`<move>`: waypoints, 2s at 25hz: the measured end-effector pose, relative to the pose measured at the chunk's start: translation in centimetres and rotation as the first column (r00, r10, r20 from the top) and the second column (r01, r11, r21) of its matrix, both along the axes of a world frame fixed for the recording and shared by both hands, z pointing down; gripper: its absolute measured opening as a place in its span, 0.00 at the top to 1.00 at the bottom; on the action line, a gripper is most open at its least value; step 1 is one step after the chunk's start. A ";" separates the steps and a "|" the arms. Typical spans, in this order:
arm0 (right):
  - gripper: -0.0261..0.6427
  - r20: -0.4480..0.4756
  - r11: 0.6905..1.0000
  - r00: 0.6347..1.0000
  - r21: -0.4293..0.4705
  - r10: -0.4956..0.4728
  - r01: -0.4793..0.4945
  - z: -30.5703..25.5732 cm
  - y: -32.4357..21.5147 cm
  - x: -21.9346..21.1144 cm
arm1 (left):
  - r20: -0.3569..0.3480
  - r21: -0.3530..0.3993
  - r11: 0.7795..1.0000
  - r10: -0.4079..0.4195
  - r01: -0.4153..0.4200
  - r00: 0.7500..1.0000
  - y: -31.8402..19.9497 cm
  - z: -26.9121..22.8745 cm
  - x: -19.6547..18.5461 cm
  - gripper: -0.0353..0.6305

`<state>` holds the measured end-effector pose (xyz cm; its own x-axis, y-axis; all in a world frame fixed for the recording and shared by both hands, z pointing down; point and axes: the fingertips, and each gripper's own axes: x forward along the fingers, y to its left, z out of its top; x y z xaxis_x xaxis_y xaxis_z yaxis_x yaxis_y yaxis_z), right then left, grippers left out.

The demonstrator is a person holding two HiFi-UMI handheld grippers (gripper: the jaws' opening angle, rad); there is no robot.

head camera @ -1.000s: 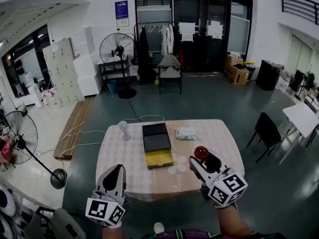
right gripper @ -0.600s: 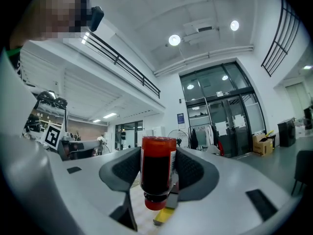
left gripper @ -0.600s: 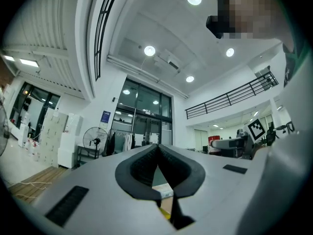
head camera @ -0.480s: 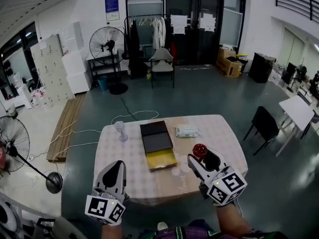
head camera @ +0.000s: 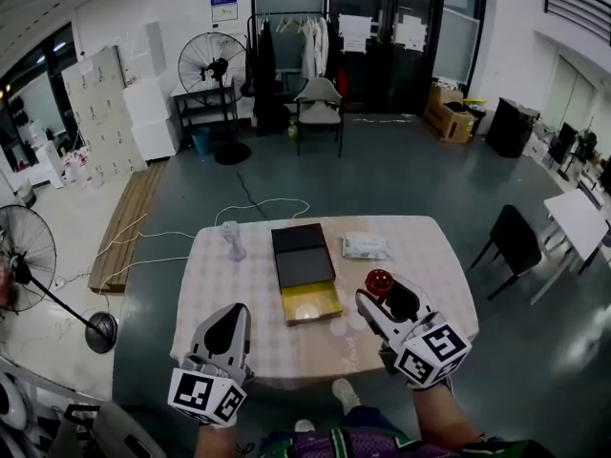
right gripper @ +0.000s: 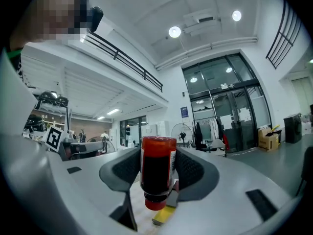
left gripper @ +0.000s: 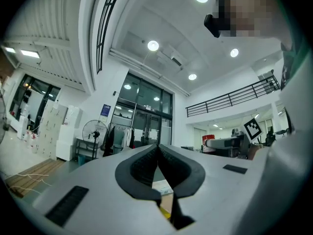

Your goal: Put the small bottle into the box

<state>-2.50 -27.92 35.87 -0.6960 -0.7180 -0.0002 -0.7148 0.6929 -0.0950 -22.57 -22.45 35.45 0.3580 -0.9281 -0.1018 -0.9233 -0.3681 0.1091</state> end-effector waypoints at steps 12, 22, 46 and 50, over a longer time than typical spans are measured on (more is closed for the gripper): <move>0.62 -0.016 0.963 0.970 -0.125 -0.244 0.240 4.7 -9.3 -4.0 | 0.032 -0.032 0.983 -0.181 0.182 0.983 -4.9 1.5 0.0 0.91; 0.62 -0.042 0.889 0.911 -0.245 -0.409 0.388 12.1 -13.6 -6.9 | 0.039 -0.073 0.944 -0.319 0.321 0.947 -6.6 4.6 0.2 0.91; 0.62 -0.163 0.687 0.773 -0.595 -0.613 0.418 34.8 -18.7 -13.3 | 0.048 -0.138 0.850 -0.506 0.508 0.861 -7.4 8.1 -1.0 0.91; 0.62 -0.173 0.647 0.748 -0.647 -0.640 0.404 37.5 -18.6 -14.3 | 0.050 -0.155 0.830 -0.534 0.535 0.844 -6.8 8.7 -1.6 0.91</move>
